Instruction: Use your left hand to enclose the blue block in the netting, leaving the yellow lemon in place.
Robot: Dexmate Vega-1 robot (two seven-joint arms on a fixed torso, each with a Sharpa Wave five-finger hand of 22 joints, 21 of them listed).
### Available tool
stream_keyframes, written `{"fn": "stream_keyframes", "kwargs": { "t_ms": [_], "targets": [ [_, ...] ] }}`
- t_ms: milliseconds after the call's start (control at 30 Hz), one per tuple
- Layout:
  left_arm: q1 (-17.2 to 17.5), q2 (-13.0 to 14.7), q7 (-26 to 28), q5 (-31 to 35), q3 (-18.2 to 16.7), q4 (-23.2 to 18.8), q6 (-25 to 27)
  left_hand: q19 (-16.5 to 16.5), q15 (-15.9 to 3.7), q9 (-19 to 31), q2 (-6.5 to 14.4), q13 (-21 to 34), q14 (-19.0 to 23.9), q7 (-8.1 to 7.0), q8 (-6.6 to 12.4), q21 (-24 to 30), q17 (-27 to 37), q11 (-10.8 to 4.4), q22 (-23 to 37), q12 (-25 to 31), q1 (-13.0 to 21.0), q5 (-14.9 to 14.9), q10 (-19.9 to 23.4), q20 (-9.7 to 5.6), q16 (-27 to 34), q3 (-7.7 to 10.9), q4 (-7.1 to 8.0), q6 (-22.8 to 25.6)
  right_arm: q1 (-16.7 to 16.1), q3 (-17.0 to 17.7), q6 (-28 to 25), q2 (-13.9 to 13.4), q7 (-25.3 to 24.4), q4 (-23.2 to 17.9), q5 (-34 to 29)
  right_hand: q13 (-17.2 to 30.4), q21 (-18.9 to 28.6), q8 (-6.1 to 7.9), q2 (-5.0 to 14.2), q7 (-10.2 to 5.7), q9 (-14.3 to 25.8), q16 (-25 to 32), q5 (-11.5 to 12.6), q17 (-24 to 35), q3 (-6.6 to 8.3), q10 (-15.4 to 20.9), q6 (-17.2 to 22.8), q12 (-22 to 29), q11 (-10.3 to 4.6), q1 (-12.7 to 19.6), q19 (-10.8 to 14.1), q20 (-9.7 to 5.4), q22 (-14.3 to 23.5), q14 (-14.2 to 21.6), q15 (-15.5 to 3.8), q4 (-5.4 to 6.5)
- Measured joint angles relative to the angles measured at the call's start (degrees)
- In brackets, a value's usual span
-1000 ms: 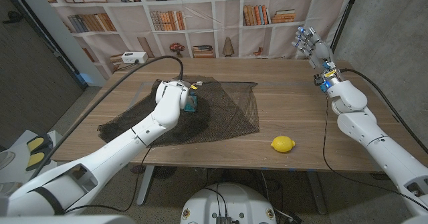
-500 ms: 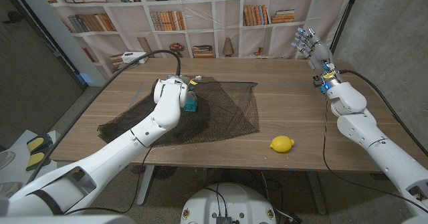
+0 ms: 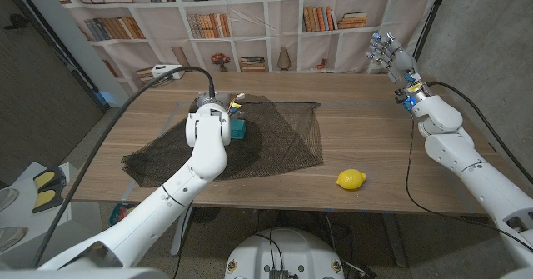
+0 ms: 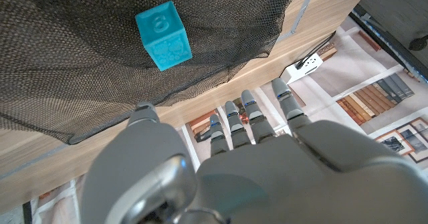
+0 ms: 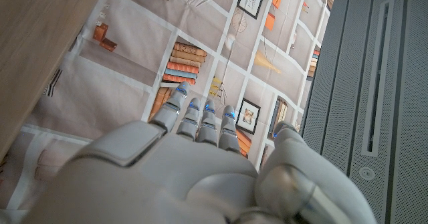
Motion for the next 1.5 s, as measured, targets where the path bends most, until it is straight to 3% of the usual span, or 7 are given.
{"fn": "stream_keyframes", "kwargs": {
  "t_ms": [367,633,667,767,933,1167,1500],
  "targets": [
    [8.8,0.4,2.7,2.2,-4.0,-7.7,-4.9,2.4,-1.4,0.2,-0.3,0.0,2.8,-1.53,-0.37,-1.2,-2.1,-0.16,0.2,-0.7,-1.2,-0.5,1.4,0.01,1.8,-0.44,0.03,-1.9,12.7,-2.6,-0.5,3.2,8.7,15.5,-0.1,0.0,0.0,0.0,0.25,0.0,0.0,0.0,0.0,0.0,0.0,0.0,0.0,0.0,0.0,-0.2,0.0,0.0,0.0,0.0,0.0,0.0],
    [12.7,-7.2,-4.9,14.6,-5.0,-9.4,-10.6,8.6,-2.13,0.3,-0.3,0.2,6.7,-1.29,0.7,0.0,-3.3,-1.05,0.6,-0.5,-1.2,-0.5,3.5,-1.38,3.0,-0.39,-0.95,0.6,22.0,-4.2,2.6,6.6,16.2,27.3,-1.4,0.0,0.0,-0.44,0.25,0.0,0.0,-0.3,0.0,0.0,0.0,-0.2,0.0,-0.2,-0.21,-0.2,-0.1,0.52,0.0,0.0,0.0,0.0],
    [13.0,-8.2,-5.7,16.2,-5.1,-9.5,-11.3,9.1,-2.08,0.3,-0.6,0.2,7.0,-1.18,0.71,0.3,-3.4,-0.96,0.7,-0.3,-0.9,-0.5,3.6,-1.47,3.0,-0.32,-1.01,1.1,25.8,-4.8,2.8,7.9,16.8,33.4,-1.6,0.0,0.0,-0.44,0.25,0.0,0.0,-0.3,0.0,0.0,0.0,-0.2,0.0,-0.2,-0.21,-0.2,-0.1,0.83,0.0,0.0,0.0,0.0],
    [13.9,-11.5,-8.6,21.6,-5.5,-9.7,-13.5,12.7,-2.2,0.3,-0.1,0.2,10.0,-0.74,1.22,1.6,-3.5,-1.04,0.8,0.1,0.4,-0.5,5.4,-1.78,4.2,0.2,-2.0,2.9,28.6,-5.3,3.2,8.8,18.3,38.5,-2.2,0.0,0.0,-0.44,0.24,-0.01,0.0,-0.3,0.0,0.0,0.0,-0.6,0.0,-0.2,-0.49,-0.2,-0.1,0.97,0.0,0.0,0.0,0.0],
    [15.0,-16.6,-12.4,31.1,-6.1,-9.2,-16.1,18.6,-2.37,0.3,1.8,0.4,15.4,0.24,1.6,4.0,-3.3,-1.74,1.2,2.0,2.9,-0.1,9.9,-3.81,6.1,1.82,-3.62,6.6,31.5,-5.5,3.6,9.8,20.0,43.8,-2.6,0.0,0.0,-0.44,-0.09,-0.76,0.0,-0.3,-0.1,0.0,0.0,-1.2,-0.8,-0.4,-0.73,-0.6,-0.2,5.98,0.0,0.0,-0.01,0.0],
    [15.9,-21.5,-14.7,39.2,-7.1,-7.3,-17.8,15.9,-2.21,0.3,1.9,0.7,12.9,0.06,1.31,3.1,-3.3,-1.84,1.1,1.8,3.0,-0.5,8.8,-2.99,4.3,1.75,-3.96,6.9,31.8,-4.2,6.2,11.0,22.6,45.8,-1.7,0.0,0.0,-0.44,-0.3,-1.03,0.0,-0.3,-0.4,0.0,0.0,-1.4,-1.0,-0.4,-0.91,-0.8,0.0,4.25,0.0,0.0,-0.62,0.0],
    [14.7,-26.1,-21.6,47.5,-9.1,-3.1,-20.8,16.5,-2.23,0.3,0.9,0.7,12.0,0.8,0.86,3.1,-3.5,-1.47,1.1,1.5,2.6,-0.5,7.6,-2.3,3.6,1.24,-4.47,6.2,22.7,-2.4,7.3,9.2,18.8,36.0,1.0,0.0,-0.2,-0.44,-0.3,-1.66,0.0,-0.3,-0.4,0.0,0.0,-1.8,-1.0,-0.4,-1.33,-0.8,-0.9,7.21,0.0,-0.4,-0.19,0.0]
  ]
}}
